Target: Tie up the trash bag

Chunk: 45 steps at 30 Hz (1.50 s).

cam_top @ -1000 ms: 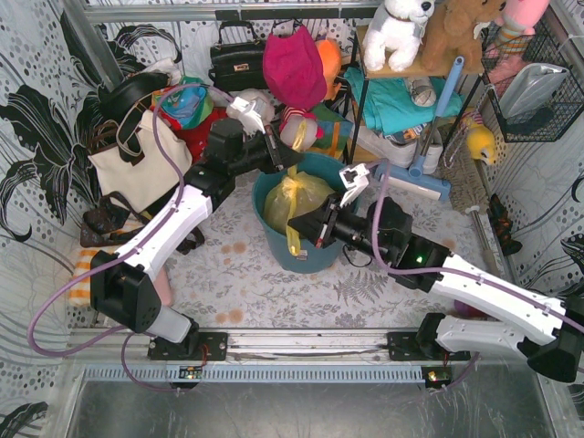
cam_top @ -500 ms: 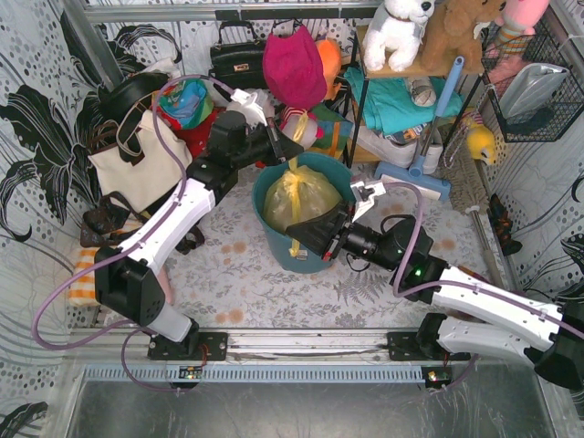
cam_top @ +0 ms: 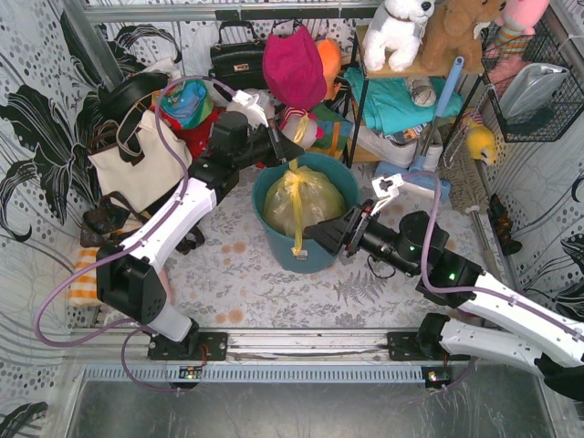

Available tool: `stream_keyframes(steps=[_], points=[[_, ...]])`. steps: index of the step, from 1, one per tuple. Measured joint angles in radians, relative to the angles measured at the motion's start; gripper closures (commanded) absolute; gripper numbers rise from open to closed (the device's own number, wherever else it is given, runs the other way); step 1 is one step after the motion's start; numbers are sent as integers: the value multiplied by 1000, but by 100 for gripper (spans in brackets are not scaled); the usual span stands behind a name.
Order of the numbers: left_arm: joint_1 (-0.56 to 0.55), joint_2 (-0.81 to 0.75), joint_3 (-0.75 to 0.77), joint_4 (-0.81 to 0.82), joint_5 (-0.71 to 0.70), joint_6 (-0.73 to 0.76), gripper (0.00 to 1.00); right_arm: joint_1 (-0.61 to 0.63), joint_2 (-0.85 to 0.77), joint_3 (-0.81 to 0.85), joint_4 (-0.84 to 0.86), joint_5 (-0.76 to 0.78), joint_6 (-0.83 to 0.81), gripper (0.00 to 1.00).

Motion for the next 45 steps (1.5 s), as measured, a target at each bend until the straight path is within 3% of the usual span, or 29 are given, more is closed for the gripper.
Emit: stream_keyframes(steps=[2, 6, 15, 23, 33, 40, 45], points=[[0, 0, 0, -1, 0, 0, 100, 0, -3, 0, -42, 9, 24, 44], [0, 0, 0, -2, -2, 0, 100, 0, 55, 22, -109, 2, 57, 59], [0, 0, 0, -2, -2, 0, 100, 0, 155, 48, -85, -46, 90, 60], [0, 0, 0, -1, -2, 0, 100, 0, 188, 60, -76, -54, 101, 99], [0, 0, 0, -2, -2, 0, 100, 0, 140, -13, 72, -62, 95, 100], [-1, 8, 0, -1, 1, 0, 100, -27, 130, -125, 344, -213, 69, 100], [-1, 32, 0, 1, 3, -1, 100, -82, 214, -172, 615, -384, 105, 100]])
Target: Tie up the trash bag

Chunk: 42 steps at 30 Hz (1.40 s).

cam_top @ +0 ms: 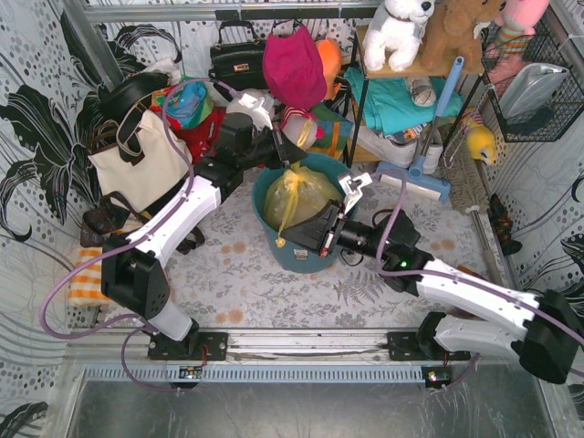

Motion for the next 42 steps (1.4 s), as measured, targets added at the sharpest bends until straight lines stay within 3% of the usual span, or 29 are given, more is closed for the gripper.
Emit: stream_keyframes(steps=[5, 11, 12, 14, 16, 22, 27, 31, 37, 42], points=[[1, 7, 0, 2, 0, 0, 100, -35, 149, -11, 226, -148, 101, 100], [12, 13, 0, 3, -1, 0, 100, -37, 158, 4, 234, -240, 118, 100], [12, 14, 0, 3, -1, 0, 100, -37, 149, 15, 211, -244, 108, 95], [12, 17, 0, 3, -1, 0, 100, -37, 116, 44, 129, -239, 71, 70], [12, 18, 0, 4, -1, 0, 100, -36, 69, 80, 21, -209, 18, 53], [12, 18, 0, 7, 0, 0, 100, -36, -64, 222, -325, -5, -174, 29], [12, 18, -6, 9, 0, 1, 100, -37, -134, 225, -470, 92, -406, 18], [12, 19, -21, 0, 10, 1, 100, -37, -176, 193, -543, 102, -657, 16], [12, 23, -31, -19, 23, 4, 100, -37, -197, 185, -617, -40, -1096, 1], [12, 23, -31, -26, 32, 13, 100, -37, -243, 132, -616, -145, -1365, 3]])
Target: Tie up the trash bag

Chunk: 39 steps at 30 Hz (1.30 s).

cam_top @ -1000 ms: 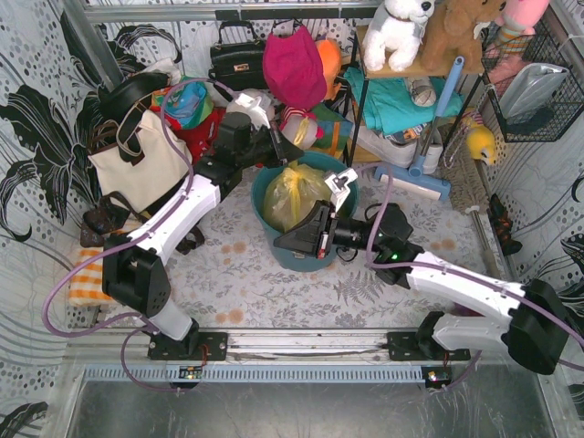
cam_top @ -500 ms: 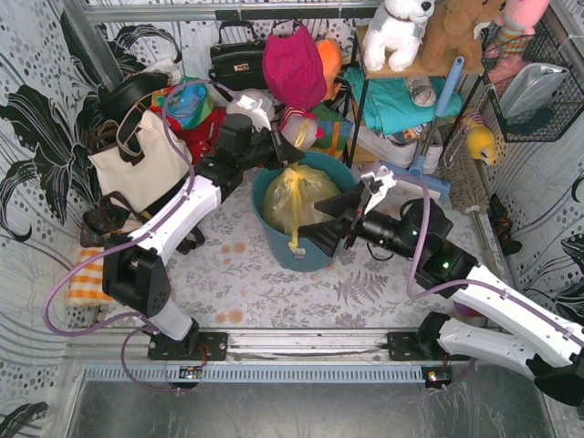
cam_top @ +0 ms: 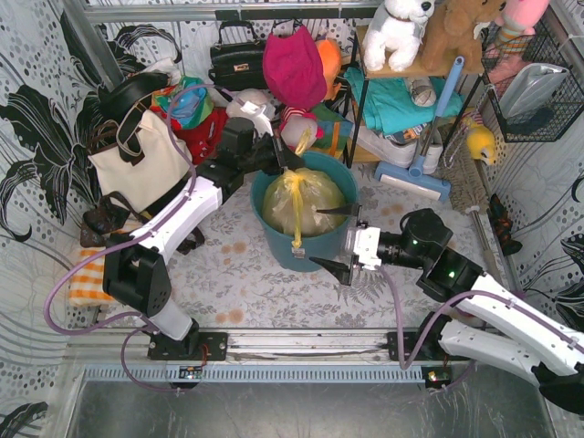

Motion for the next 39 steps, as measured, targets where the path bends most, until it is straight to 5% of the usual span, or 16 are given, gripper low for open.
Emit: stream_keyframes(steps=[12, 25, 28, 30, 39], points=[[0, 0, -16, -17, 10, 7, 100, 0, 145, -96, 298, -28, -204, 1], [0, -13, -24, -26, 11, 7, 100, 0, 236, -105, 558, 9, -249, 55], [0, -19, -24, -27, 11, 7, 100, 0, 245, -108, 579, 16, -259, 77], [0, -24, -24, -27, 11, 6, 100, 0, 251, -108, 587, 16, -264, 100], [-2, -69, -2, -10, 6, 5, 100, 0, 255, -84, 536, -62, -233, 100]])
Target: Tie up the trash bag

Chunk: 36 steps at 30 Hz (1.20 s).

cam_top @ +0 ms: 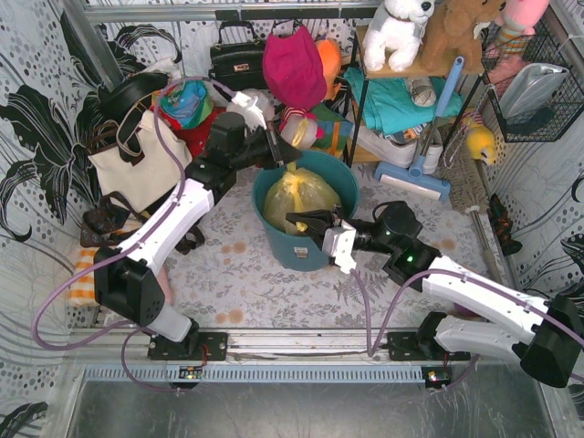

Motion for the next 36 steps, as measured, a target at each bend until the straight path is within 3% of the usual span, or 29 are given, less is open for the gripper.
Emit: stream_keyframes(steps=[8, 18, 29, 36], points=[[-30, -47, 109, 70, 8, -4, 100, -6, -69, 163, -146, -113, 138, 100], [-32, 0, -34, 133, 11, -14, 100, -7, -182, -130, -45, -124, 452, 100], [-32, 53, 193, 91, 43, -10, 100, -10, -162, -3, -2, -144, 525, 100], [-33, 31, 134, 153, 47, -10, 100, 20, -193, -129, 81, -111, 610, 100]])
